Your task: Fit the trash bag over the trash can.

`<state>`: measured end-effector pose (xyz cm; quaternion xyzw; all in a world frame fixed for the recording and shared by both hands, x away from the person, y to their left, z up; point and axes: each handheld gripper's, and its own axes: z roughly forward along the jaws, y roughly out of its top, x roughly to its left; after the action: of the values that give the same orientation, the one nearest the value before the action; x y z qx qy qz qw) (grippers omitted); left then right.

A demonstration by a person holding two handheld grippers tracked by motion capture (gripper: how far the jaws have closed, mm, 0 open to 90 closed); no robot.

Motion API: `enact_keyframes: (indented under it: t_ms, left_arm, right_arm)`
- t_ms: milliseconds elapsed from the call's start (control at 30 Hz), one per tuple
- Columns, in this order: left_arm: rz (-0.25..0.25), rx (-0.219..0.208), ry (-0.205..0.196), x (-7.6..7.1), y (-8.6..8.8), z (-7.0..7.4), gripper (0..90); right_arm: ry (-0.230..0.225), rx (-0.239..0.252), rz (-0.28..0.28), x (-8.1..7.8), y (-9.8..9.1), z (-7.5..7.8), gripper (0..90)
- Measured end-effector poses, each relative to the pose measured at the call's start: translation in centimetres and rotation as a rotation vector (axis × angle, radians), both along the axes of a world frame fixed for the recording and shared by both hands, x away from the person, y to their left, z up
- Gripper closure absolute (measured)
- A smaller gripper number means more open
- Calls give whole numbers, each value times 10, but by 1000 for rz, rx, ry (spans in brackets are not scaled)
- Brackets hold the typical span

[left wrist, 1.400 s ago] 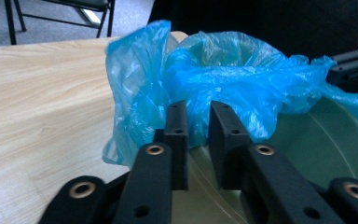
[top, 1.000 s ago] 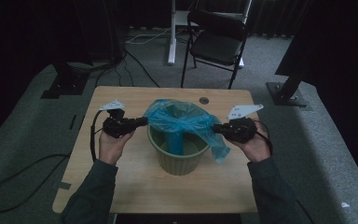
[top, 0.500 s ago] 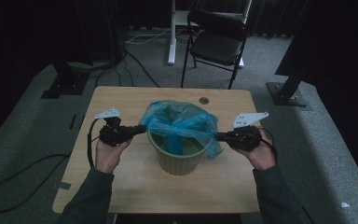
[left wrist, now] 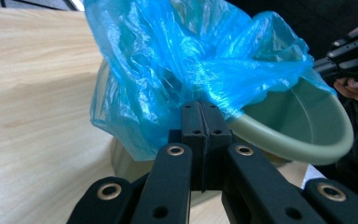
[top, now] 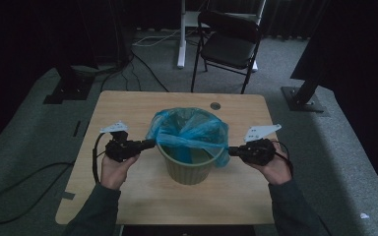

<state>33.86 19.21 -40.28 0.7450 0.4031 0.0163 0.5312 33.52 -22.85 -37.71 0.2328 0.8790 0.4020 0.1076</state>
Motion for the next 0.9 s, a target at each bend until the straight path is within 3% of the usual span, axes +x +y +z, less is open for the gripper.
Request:
enact_keyframes:
  t_ms: [367,467,900]
  left_arm:
    - [-34,16,23,-9,-5,-12,899]
    - [-29,51,21,-10,-7,-15,899]
    - [-23,68,49,-15,-5,-25,899]
  right_arm:
    - [12,2,44,-7,7,-2,890]
    - [24,19,66,-9,9,-1,890]
    - [58,43,120,-10,13,-4,899]
